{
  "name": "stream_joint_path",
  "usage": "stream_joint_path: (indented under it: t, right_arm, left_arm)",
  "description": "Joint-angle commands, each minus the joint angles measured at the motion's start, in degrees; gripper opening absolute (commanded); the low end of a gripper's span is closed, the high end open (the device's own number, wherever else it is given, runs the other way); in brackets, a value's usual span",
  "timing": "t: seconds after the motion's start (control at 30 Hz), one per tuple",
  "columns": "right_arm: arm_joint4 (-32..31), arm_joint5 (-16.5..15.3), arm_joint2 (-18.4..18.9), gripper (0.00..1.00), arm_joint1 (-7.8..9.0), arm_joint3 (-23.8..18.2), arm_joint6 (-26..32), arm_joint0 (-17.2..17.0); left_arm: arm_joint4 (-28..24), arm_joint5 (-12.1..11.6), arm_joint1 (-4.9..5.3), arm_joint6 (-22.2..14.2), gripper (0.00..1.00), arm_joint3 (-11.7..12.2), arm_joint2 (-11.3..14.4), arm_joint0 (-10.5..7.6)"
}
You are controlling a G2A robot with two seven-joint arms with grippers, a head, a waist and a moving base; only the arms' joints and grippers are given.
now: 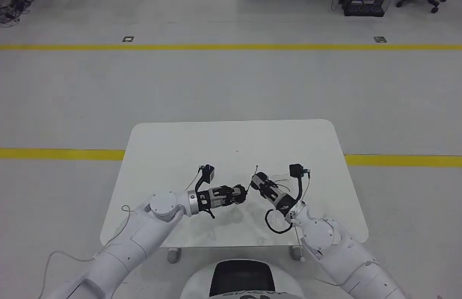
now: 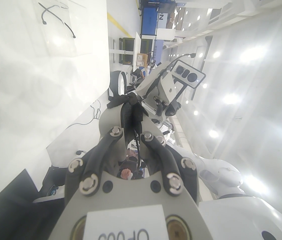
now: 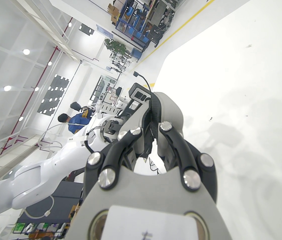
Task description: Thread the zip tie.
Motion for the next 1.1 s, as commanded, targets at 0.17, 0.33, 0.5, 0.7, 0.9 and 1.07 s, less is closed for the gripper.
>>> stream_joint_path:
  t: [0.17,0.33,0.5,0.7,0.9,1.07]
  right_arm:
    - [-0.5,0.0,-0.4,0.0,0.1,0.4,-0.3,0.3]
    - [-0.6,0.0,-0.7,0.0,0.16,0.3,-1.0,0.3]
    - [-0.3,0.0,-0.8,0.0,0.3,0.0,-1.1,0.3]
    - [-0.1,0.0,-0.9,0.0,0.48,-0.3,-1.2,0.3]
    - [0.0,0.0,-1.0,0.0,0.64,-0.4,-1.5,0.3]
    - [0.0,0.0,-1.2,0.0,0.76,-0.3,-1.2,0.5]
  left_arm:
    - [0.0,0.0,0.0,0.0,0.0,0.0,0.0,0.0]
    - [0.0,0.0,0.0,0.0,0.0,0.0,0.0,0.0]
    - [0.0,0.0,0.0,0.0,0.0,0.0,0.0,0.0]
    - [0.0,0.0,0.0,0.0,0.0,0.0,0.0,0.0]
    - [0.0,0.0,0.0,0.0,0.0,0.0,0.0,0.0]
    - [0.0,0.0,0.0,0.0,0.0,0.0,0.0,0.0]
